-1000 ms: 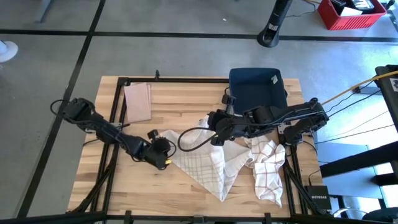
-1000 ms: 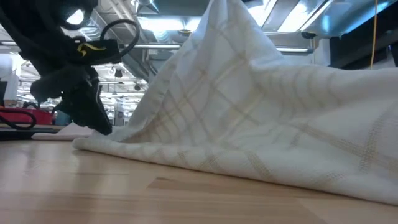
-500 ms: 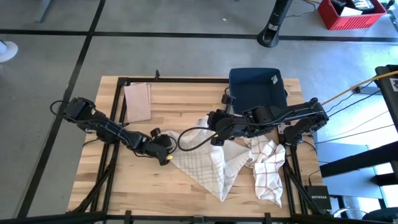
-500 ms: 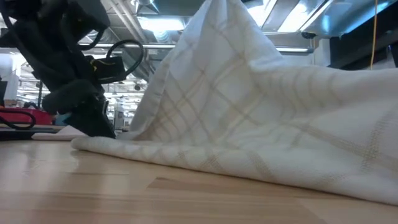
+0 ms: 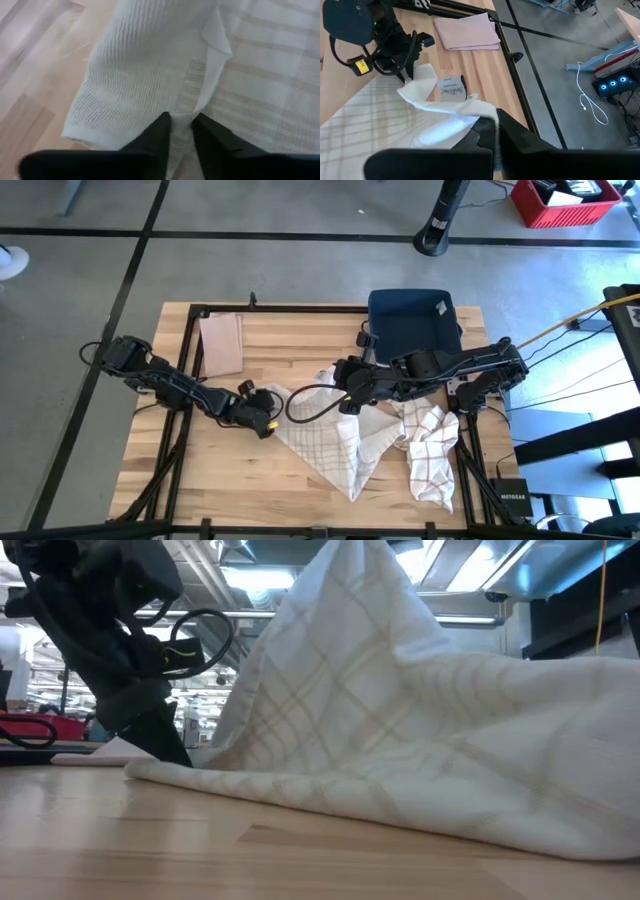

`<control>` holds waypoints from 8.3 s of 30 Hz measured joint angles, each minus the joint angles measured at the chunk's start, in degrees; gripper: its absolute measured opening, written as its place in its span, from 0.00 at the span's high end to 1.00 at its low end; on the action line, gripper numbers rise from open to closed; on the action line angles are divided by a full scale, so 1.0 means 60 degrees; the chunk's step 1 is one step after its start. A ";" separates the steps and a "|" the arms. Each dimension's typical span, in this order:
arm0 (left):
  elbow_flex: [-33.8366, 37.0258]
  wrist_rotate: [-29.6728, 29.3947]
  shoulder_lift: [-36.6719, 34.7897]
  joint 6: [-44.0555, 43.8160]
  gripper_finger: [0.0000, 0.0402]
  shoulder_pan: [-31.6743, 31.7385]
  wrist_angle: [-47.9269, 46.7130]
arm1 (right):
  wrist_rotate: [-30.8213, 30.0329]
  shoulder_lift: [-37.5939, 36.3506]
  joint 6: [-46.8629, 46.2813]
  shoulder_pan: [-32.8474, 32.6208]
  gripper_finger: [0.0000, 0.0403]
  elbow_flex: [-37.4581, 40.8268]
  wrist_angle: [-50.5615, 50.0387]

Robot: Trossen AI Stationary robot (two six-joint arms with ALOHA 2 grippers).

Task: Fold towel
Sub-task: Fold the white patterned towel

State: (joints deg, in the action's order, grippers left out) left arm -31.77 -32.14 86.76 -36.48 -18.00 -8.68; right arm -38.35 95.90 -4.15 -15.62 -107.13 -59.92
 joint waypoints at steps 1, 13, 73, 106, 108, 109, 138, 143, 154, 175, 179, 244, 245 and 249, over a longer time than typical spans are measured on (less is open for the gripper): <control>-0.0007 0.0029 -0.0004 0.0096 0.86 0.0000 0.0006 | 0.0000 0.0000 -0.0001 0.0000 0.98 0.0000 0.0000; -0.1083 -0.0370 -0.1188 -0.0385 0.99 -0.0449 -0.2993 | -0.0025 -0.0006 0.0008 -0.0025 0.98 -0.0002 -0.0013; -0.8473 -0.7045 -0.6313 1.6609 0.99 -0.3111 0.3540 | 0.0316 -0.2756 0.6715 0.3719 0.98 -0.1898 0.3211; -0.9096 -0.5337 -0.5474 1.2551 1.00 -0.3953 0.1733 | 0.6045 -0.3676 0.3169 0.3483 0.99 -0.1905 0.2387; -0.9267 -0.5343 -0.5687 1.3143 0.99 -0.3654 0.2294 | 0.4787 -0.3672 0.3811 0.3486 0.99 -0.1905 0.3242; -0.9316 -0.5347 -0.5791 1.3487 0.99 -0.3511 0.2593 | 0.4203 -0.3672 0.4180 0.3486 0.99 -0.1905 0.3677; -0.9456 -0.5857 -0.6146 1.2203 0.99 -0.2473 -0.2092 | 0.4849 -0.2325 0.6737 0.6287 0.99 -0.1894 0.3808; -0.9467 -0.5864 -0.5332 1.0064 0.98 -0.2130 -0.4382 | 0.4906 -0.2355 0.5938 0.5478 0.99 -0.1905 0.2585; -0.9460 -0.3600 -0.3028 0.5163 0.61 0.0707 -0.9173 | 0.5089 -0.2264 0.3429 0.2630 0.99 -0.0390 0.0428; -0.4888 0.2687 0.0257 0.8122 0.59 0.3971 -0.0900 | 0.1523 -0.2255 -0.1373 -0.1792 1.00 0.6000 0.3374; -0.4891 0.2922 0.1536 0.7560 0.59 0.4716 -0.0072 | 0.1353 -0.2255 -0.1381 -0.1778 1.00 0.6803 0.4327; -0.4896 0.4854 -0.3682 0.6637 1.00 0.4305 -0.2201 | -0.0817 -0.2799 0.0535 -0.1840 0.99 0.4954 0.3700; -0.4896 0.4586 -0.4217 0.6447 1.00 0.4052 -0.2261 | -0.1010 -0.2816 0.0879 -0.1832 0.99 0.4650 0.3723; -0.4896 0.3714 -0.6174 0.5892 1.00 0.3262 -0.1896 | -0.2098 -0.2816 0.2381 -0.1832 0.99 0.3239 0.3746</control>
State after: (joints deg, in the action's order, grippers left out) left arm -61.14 -9.86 49.72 -1.13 1.57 -20.06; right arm -50.94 79.00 10.14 -26.61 -87.70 -37.45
